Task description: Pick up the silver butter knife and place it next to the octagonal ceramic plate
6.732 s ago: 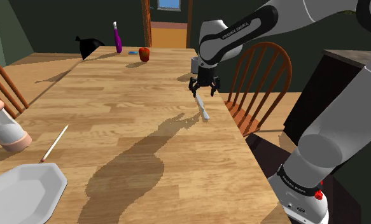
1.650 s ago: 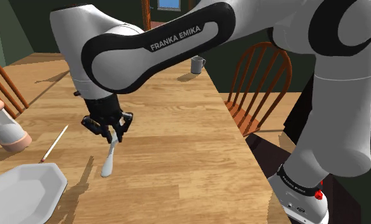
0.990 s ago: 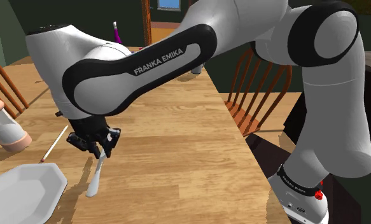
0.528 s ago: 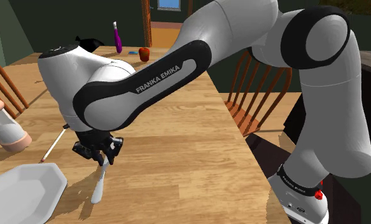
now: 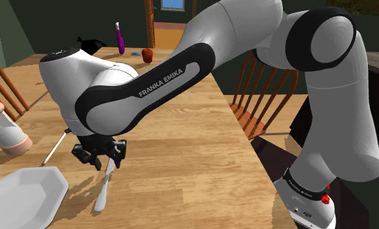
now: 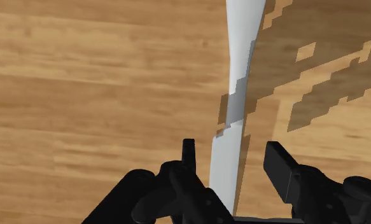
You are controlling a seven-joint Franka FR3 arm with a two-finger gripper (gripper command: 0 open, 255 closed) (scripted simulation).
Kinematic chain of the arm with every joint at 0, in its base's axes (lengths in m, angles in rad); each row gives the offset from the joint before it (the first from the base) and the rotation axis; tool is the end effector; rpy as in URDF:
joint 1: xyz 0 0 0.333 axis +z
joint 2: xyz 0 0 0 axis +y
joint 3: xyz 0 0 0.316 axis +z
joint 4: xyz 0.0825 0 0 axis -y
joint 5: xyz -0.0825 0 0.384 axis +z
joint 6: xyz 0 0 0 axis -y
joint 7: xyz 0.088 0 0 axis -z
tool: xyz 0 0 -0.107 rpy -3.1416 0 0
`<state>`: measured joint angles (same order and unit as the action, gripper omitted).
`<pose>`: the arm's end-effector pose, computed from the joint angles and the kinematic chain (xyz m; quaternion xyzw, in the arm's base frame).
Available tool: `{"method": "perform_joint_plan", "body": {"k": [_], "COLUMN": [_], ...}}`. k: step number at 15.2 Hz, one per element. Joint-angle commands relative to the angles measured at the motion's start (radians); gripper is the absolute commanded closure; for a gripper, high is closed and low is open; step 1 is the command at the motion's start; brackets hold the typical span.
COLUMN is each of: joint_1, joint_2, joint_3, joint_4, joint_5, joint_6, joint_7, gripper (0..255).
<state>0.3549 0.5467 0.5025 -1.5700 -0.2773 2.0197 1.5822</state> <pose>0.4948 0.4726 0.3521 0.9461 -0.3237 -0.0069 0.0100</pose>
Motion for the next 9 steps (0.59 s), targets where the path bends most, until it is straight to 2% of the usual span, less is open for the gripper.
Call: {"method": "perform_joint_plan", "body": {"k": [1, 5, 9], "joint_1": [0.000, 0.000, -0.001], "joint_2": [0.000, 0.000, -0.038], "joint_3": [0.000, 0.000, 0.014], "joint_4": [0.000, 0.000, 0.073], "joint_5": [0.000, 0.000, 0.024], "joint_6": [0.000, 0.000, -0.107], "joint_7": [0.000, 0.000, -0.016], "gripper": [0, 0, 0]}}
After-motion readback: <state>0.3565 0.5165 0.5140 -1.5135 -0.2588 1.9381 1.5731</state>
